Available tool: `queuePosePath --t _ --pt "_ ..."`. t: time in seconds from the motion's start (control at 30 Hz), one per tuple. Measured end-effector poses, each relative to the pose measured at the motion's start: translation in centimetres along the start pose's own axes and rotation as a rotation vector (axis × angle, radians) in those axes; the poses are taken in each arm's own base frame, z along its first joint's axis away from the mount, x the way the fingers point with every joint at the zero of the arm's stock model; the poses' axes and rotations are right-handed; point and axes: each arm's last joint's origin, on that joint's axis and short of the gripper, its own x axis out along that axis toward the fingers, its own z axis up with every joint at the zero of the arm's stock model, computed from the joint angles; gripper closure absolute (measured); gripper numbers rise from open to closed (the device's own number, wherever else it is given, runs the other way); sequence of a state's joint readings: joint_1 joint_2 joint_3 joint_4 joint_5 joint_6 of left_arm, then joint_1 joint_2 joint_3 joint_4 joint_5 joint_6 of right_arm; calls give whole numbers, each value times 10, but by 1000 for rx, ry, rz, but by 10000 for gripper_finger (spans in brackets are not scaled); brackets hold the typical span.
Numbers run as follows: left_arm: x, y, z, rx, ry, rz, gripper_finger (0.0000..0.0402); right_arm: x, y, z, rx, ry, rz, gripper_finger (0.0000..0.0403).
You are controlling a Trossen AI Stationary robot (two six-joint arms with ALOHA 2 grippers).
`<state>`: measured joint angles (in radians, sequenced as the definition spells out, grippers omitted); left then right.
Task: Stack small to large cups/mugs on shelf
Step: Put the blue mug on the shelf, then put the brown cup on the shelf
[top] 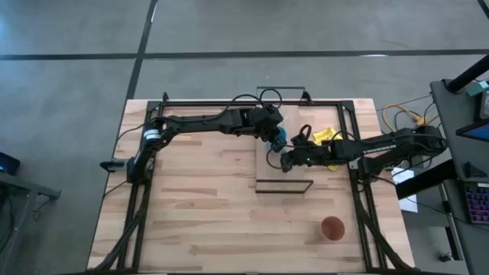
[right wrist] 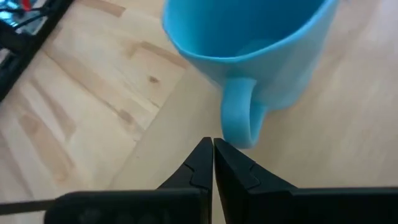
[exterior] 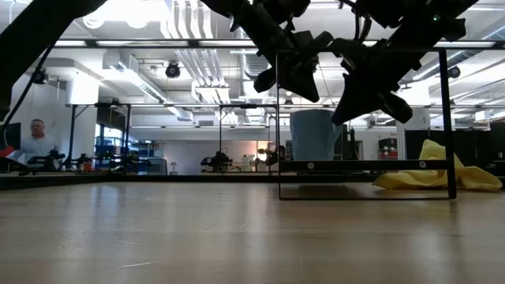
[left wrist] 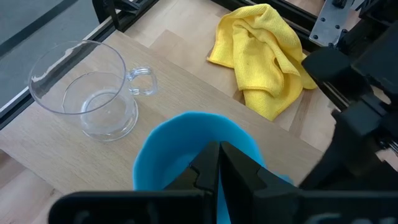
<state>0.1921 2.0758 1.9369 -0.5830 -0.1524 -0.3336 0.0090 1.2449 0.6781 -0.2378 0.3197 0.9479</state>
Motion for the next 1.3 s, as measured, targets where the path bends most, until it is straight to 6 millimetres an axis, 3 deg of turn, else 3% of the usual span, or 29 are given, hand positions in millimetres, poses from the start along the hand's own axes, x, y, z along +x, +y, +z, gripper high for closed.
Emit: queuePosePath --t 0.4,0.67,0.87,1.13,1.3 --pt "-7 0 3 -2 -13 -5 402 -4 -7 -1 4 -12 -78 394" --pt "-19 0 7 0 -24 -22 402 -19 -9 4 13 -44 -69 394" --pt "-37 1 9 12 4 -21 402 -52 -3 13 31 -85 75 394" --pt "-96 -3 10 31 60 -118 402 -117 14 17 -158 -44 457 394" --pt "-130 -13 5 84 87 -167 402 -148 26 12 -286 -51 611 394"
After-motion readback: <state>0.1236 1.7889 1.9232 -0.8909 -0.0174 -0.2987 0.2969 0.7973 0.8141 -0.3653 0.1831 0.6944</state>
